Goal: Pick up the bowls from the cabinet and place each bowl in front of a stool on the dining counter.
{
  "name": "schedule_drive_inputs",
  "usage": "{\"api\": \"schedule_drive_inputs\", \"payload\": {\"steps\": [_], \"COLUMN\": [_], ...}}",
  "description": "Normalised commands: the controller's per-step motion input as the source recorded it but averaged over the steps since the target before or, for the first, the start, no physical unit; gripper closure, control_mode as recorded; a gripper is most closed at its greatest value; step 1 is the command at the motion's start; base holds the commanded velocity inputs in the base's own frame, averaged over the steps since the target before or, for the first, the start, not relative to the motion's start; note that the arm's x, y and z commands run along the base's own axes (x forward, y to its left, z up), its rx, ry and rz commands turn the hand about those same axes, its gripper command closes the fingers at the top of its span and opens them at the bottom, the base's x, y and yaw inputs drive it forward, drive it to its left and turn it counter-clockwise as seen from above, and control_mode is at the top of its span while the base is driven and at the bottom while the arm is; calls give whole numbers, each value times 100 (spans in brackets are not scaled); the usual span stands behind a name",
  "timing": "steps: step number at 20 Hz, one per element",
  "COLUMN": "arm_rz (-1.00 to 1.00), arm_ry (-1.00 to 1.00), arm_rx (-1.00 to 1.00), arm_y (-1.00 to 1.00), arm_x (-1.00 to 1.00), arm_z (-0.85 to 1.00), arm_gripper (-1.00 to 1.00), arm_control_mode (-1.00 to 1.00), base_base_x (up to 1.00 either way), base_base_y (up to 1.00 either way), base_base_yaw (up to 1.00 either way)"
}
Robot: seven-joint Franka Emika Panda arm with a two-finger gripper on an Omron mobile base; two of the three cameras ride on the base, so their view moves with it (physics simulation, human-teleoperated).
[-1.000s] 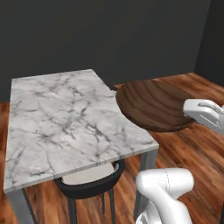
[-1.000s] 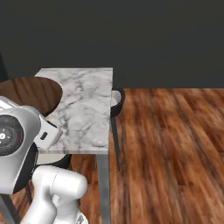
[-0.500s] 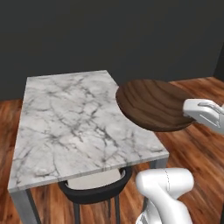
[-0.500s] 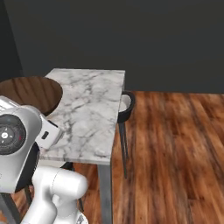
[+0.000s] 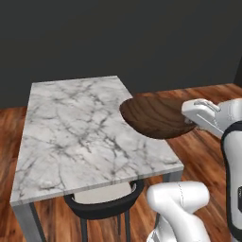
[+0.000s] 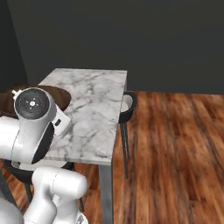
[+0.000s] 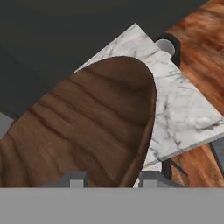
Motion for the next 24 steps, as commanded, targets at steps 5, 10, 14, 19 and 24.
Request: {"api": "schedule_drive_inputs", "payload": {"steps": [5,10,14,19,24], "arm_rz": [0,1,6,9,12], "arm_ry": [52,35,2,-23,-41], "arm_rx": [-7,-13,0,-4,-5], "arm_y": [14,19,3,27,39], "arm_x": [100,81,-1,0,10], "arm_z": [-66,-78,-4,-25,-55], "arm_gripper": [100,100,100,100,100], "arm_control_mode": [-100,-100,-100,-100,-100], "base_base_x": [0,0,0,0,0], "base_base_y": [0,0,0,0,0], "base_base_yaw": [0,0,0,0,0]}}
